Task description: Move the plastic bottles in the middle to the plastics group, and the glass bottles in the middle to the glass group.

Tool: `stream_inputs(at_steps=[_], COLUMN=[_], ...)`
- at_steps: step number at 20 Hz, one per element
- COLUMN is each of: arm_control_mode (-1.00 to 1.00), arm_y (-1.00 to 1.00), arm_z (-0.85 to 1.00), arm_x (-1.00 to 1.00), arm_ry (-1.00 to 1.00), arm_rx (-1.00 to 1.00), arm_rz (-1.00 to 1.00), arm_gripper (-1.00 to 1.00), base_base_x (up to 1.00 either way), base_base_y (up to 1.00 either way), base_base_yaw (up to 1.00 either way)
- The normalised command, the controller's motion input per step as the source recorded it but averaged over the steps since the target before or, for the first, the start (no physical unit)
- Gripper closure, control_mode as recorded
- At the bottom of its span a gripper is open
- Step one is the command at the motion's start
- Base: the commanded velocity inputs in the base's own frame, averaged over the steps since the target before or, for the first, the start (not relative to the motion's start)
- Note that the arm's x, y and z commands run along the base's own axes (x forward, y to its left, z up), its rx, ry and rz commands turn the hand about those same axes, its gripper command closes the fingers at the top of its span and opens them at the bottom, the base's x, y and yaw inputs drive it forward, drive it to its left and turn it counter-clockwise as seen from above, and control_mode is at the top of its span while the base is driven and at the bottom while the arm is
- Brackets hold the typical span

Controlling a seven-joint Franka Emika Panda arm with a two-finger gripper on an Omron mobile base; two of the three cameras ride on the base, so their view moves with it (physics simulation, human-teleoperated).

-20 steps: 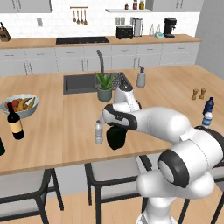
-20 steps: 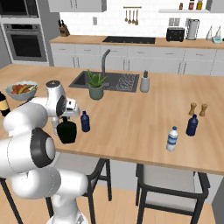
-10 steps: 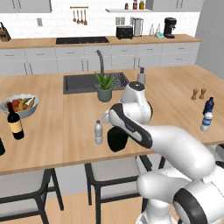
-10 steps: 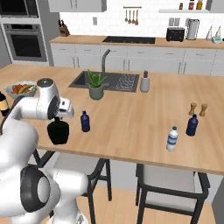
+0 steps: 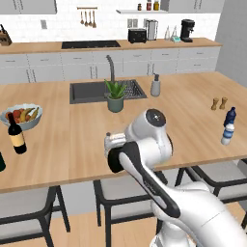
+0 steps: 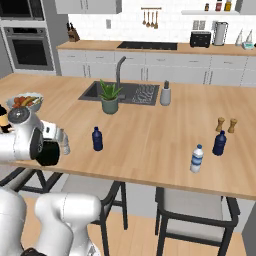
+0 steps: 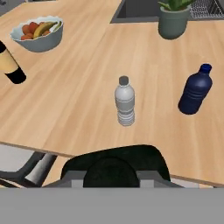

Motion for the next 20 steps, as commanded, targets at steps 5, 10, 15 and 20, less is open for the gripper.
stream_inputs(at_steps=[5,10,15,20], arm_control_mode=[-1.0,-1.0,-1.0,-1.0], arm_y=[1.0,0.86,0.75,0.64], arm_z=[0.47,0.39,0.31,0.06], arm_x=[-0.15,-0.02,0.01,0.13], arm_ry=[-0.01,0.0,0.02,0.04], arm_rx=[0.0,0.0,0.0,0.0], arm_rz=[0.04,0.08,0.15,0.08], arm_gripper=[1.0,1.0,1.0,1.0], base_base_x=[0.0,0.0,0.0,0.0], base_base_y=[0.0,0.0,0.0,0.0], base_base_yaw=[0.0,0.0,0.0,0.0])
